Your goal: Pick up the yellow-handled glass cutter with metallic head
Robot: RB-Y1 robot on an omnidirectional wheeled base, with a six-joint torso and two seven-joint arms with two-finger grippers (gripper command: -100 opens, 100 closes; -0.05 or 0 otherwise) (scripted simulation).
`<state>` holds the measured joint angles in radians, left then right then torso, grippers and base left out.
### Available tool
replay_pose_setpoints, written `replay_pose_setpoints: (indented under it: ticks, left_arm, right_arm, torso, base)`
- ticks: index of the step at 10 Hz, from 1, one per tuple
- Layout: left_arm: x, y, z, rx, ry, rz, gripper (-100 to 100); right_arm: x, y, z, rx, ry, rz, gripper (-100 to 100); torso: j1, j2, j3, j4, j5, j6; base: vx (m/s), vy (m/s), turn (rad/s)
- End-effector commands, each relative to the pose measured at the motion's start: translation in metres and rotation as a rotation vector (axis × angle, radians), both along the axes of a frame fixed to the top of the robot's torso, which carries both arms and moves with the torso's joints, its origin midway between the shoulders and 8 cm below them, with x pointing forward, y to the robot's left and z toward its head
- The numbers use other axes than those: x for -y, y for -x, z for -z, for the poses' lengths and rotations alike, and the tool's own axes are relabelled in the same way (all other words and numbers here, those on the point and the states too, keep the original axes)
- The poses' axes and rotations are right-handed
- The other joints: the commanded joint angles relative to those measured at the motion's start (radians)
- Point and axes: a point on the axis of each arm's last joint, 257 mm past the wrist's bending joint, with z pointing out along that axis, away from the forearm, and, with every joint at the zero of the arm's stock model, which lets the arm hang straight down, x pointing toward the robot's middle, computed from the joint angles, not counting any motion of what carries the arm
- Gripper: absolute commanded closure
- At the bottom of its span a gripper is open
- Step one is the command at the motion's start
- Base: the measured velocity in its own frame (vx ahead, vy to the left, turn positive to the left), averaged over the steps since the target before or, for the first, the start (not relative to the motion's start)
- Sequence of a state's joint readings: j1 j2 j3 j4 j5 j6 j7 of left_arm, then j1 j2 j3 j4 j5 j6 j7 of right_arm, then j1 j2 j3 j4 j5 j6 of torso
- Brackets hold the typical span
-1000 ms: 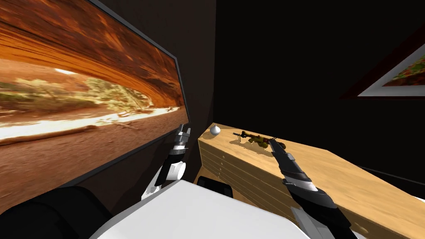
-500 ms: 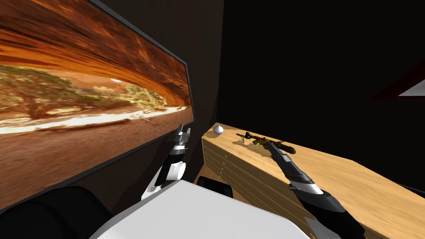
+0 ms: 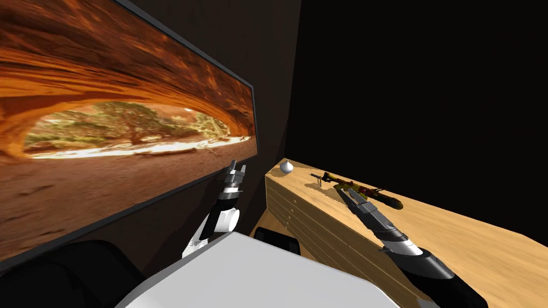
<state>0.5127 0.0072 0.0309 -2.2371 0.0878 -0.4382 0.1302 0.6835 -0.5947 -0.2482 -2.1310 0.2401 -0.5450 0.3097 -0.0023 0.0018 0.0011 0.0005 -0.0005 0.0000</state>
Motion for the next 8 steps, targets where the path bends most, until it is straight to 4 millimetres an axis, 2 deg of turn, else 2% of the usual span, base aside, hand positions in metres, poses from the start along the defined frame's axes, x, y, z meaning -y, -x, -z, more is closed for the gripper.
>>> replay_pose_setpoints:
  ticks: [1, 2, 3, 4, 5, 6, 7, 8]
  left_arm:
    - [0.000, 0.000, 0.000, 0.000, 0.000, 0.000, 0]
    - [0.000, 0.000, 0.000, 0.000, 0.000, 0.000, 0]
    - [0.000, 0.000, 0.000, 0.000, 0.000, 0.000, 0]
    - [0.000, 0.000, 0.000, 0.000, 0.000, 0.000, 0]
    - [0.000, 0.000, 0.000, 0.000, 0.000, 0.000, 0]
    - [0.000, 0.000, 0.000, 0.000, 0.000, 0.000, 0]
    - [0.000, 0.000, 0.000, 0.000, 0.000, 0.000, 0]
    - [0.000, 0.000, 0.000, 0.000, 0.000, 0.000, 0]
  right_arm:
    - [0.002, 0.000, 0.007, -0.019, 0.067, -0.008, -100]
    - [0.009, 0.001, 0.024, -0.051, 0.163, -0.002, -100]
    - [0.007, 0.001, 0.025, -0.055, 0.185, -0.015, -100]
    - [0.016, 0.003, 0.042, -0.089, 0.279, -0.012, -100]
    - [0.014, 0.003, 0.043, -0.093, 0.306, -0.025, -100]
    - [0.025, 0.006, 0.060, -0.127, 0.398, -0.026, -100]
    - [0.023, 0.005, 0.062, -0.131, 0.430, -0.040, -100]
    - [0.035, 0.009, 0.079, -0.165, 0.520, -0.044, -100]
  torso:
    - [0.000, 0.000, 0.000, 0.000, 0.000, 0.000]
    - [0.000, 0.000, 0.000, 0.000, 0.000, 0.000]
    - [0.000, 0.000, 0.000, 0.000, 0.000, 0.000]
    - [0.000, 0.000, 0.000, 0.000, 0.000, 0.001]
    - [0.000, 0.000, 0.000, 0.000, 0.000, 0.000]
    - [0.000, 0.000, 0.000, 0.000, 0.000, 0.001]
    - [0.000, 0.000, 0.000, 0.000, 0.000, 0.000]
    - [0.000, -0.001, 0.000, 0.000, 0.000, 0.001]
  base:
    - [-0.034, -0.014, 0.161]
    - [-0.048, -0.008, 0.326]
    - [-0.042, -0.014, 0.134]
    - [-0.048, -0.004, 0.271]
    - [-0.035, -0.009, 0.129]
    - [-0.035, -0.009, 0.237]
    - [-0.029, -0.013, 0.171]
    - [-0.038, -0.013, 0.300]
